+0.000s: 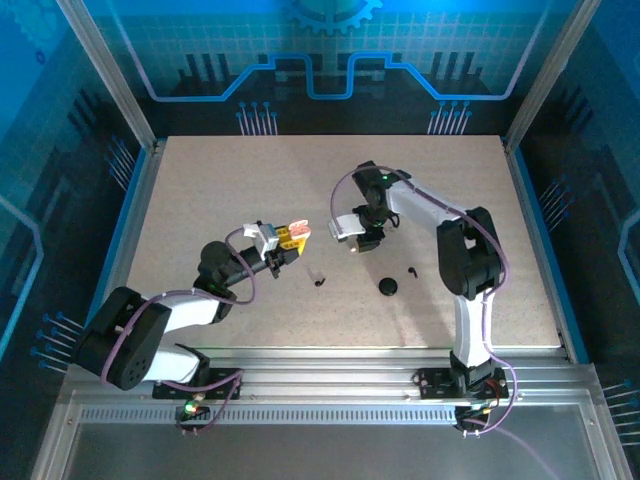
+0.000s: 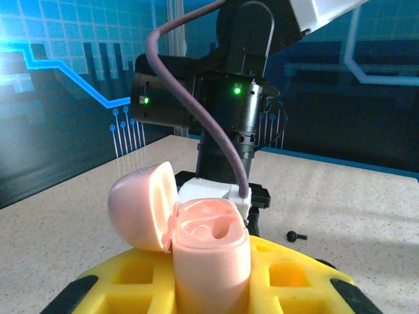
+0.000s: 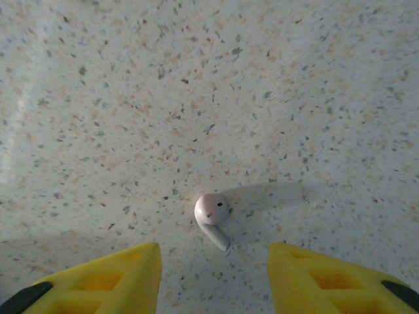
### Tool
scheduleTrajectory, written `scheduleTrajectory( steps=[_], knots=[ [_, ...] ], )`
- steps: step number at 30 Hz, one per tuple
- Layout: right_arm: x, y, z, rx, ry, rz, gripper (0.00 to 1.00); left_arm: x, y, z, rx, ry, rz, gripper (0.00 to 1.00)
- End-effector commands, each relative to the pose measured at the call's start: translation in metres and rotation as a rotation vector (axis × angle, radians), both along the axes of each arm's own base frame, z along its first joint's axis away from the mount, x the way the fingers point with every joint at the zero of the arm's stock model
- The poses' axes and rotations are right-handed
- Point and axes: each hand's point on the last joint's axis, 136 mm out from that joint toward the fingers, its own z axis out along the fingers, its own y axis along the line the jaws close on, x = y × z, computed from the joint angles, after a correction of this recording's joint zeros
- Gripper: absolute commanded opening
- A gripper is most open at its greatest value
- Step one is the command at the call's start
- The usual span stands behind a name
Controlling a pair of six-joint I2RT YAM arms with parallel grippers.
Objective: Insert wireless bluetooth earbuds into charging case
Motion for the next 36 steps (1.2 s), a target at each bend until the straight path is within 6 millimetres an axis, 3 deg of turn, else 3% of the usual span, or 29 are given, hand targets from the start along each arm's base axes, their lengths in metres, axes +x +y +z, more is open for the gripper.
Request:
scheduleTrajectory(
  steps=[1, 10, 36],
  knots=[
    [0.002, 0.0, -0.01, -0.038, 0.028, 0.065, 0.47, 0.004, 0.007, 0.004, 0.02, -0.026, 0.035, 0.16],
    [0.001, 0.002, -0.032, -0.084, 0.089, 0.121, 0.44, 0.008, 0.007, -0.004, 0.077, 0.0, 0.04, 0.17],
    [0.0, 0.005, -0.046, -0.117, 0.122, 0.132, 0.25, 0.007, 0.008, -0.002, 0.078, 0.002, 0.037, 0.17]
  ],
)
